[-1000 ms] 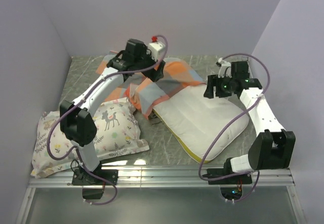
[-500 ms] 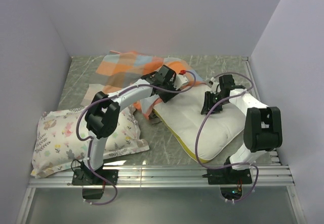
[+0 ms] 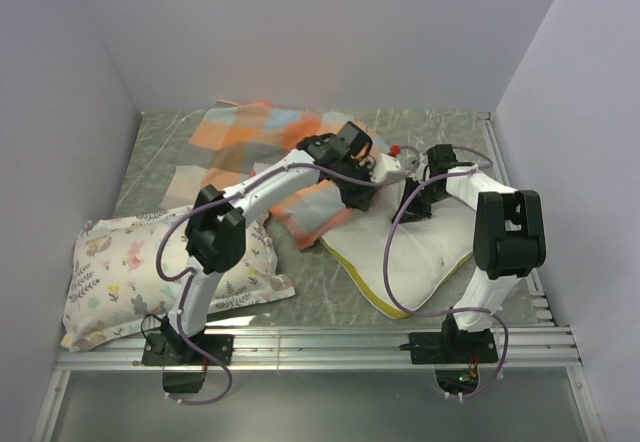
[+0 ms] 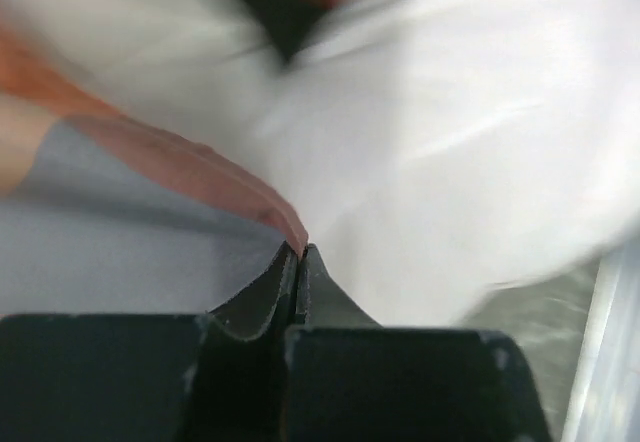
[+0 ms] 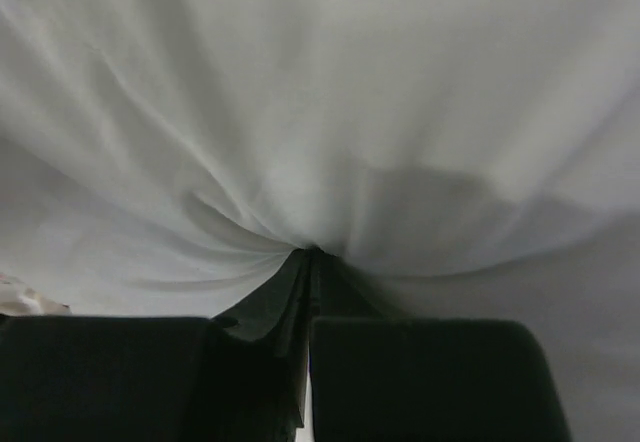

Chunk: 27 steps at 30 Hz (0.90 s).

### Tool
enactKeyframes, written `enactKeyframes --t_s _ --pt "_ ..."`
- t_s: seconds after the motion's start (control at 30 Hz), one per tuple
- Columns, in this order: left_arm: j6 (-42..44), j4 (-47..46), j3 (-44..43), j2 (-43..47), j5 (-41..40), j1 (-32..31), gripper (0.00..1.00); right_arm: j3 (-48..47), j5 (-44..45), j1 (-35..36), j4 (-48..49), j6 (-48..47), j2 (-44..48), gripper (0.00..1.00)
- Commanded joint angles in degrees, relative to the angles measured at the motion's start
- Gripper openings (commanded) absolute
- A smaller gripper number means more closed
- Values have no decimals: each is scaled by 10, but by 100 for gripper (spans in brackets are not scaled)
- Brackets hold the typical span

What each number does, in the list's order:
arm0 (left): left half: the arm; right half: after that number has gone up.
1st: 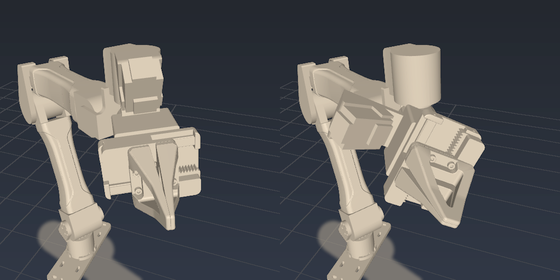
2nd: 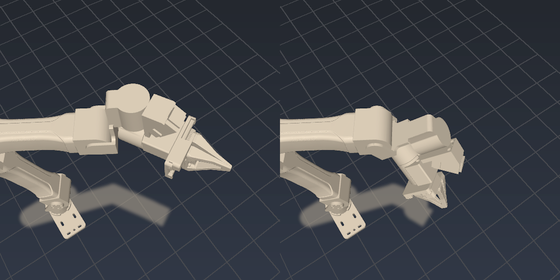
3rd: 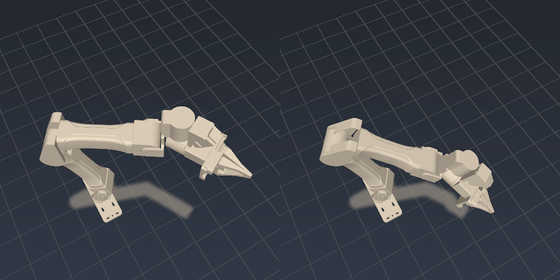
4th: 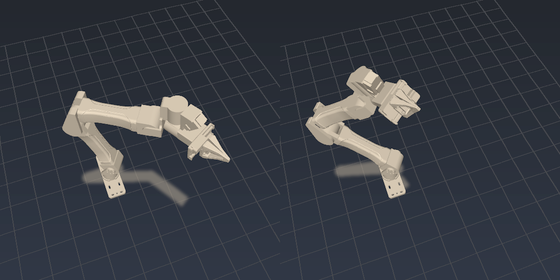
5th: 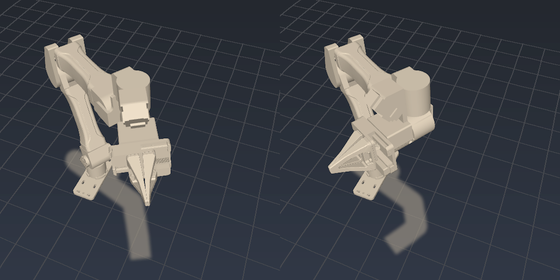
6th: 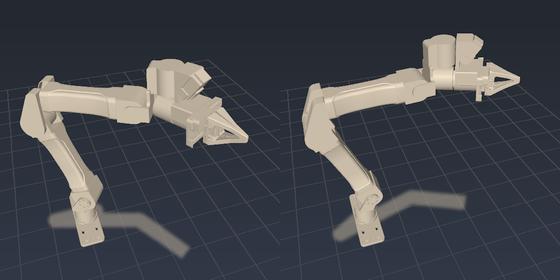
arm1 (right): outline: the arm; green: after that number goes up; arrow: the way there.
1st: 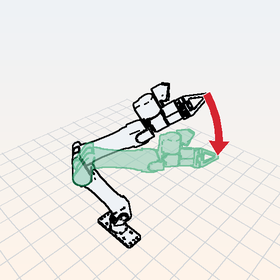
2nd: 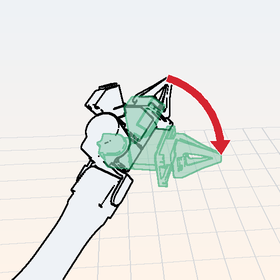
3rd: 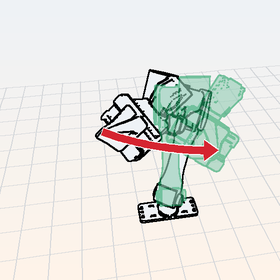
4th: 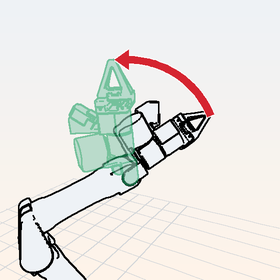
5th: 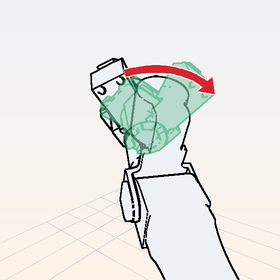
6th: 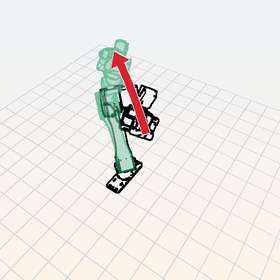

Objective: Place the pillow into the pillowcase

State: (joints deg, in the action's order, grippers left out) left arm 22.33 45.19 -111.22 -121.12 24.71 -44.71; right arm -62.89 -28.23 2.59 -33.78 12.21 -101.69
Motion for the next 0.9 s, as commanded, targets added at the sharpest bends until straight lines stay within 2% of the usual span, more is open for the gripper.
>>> enactKeyframes --t_s 0.0,0.13,0.3,0.33,0.4,0.43,0.47,0.5,0.53,0.57,0.6,0.63,0.7,0.73,0.77,0.83,0.87 --pt "38 125 -51 -40 220 -56 0 -35 -13 4 54 47 -32 0" --pt "25 84 -1 -36 232 -38 0 -36 -17 5 66 67 -27 0" --pt "22 53 47 -32 208 1 0 -13 -24 5 88 74 -7 0" --pt "17 40 57 -25 189 2 2 -10 -26 4 91 74 -4 0" --pt "7 10 67 -21 167 1 14 -21 -41 4 74 57 2 0" --pt "-22 4 62 -15 144 3 22 -43 -40 3 54 14 6 12" --pt "-39 1 57 -9 145 19 35 -53 -39 1 14 -12 27 18" --pt "-62 -13 49 1 154 35 43 -60 -34 0 -4 -37 44 27" --pt "-120 -29 50 32 178 52 47 -65 -30 -3 -16 -88 66 52" --pt "-140 -40 63 51 185 86 62 -65 -20 -1 -32 -113 116 65" --pt "-148 -48 71 70 188 102 63 -62 -2 4 -35 -165 144 77" --pt "-160 -53 79 109 188 116 66 -55 14 11 -34 -186 170 95" --pt "-200 -86 125 148 207 171 87 -45 77 58 -32 -239 234 96" --pt "-267 -134 143 184 217 192 94 -34 100 83 -29 -252 251 97" --pt "-299 -161 171 199 226 232 99 -27 121 139 -29 -263 277 97" --pt "-350 -175 179 224 219 264 99 -4 185 208 -32 -280 293 98" --pt "-353 -172 182 231 202 287 99 5 207 270 -33 -279 304 98"
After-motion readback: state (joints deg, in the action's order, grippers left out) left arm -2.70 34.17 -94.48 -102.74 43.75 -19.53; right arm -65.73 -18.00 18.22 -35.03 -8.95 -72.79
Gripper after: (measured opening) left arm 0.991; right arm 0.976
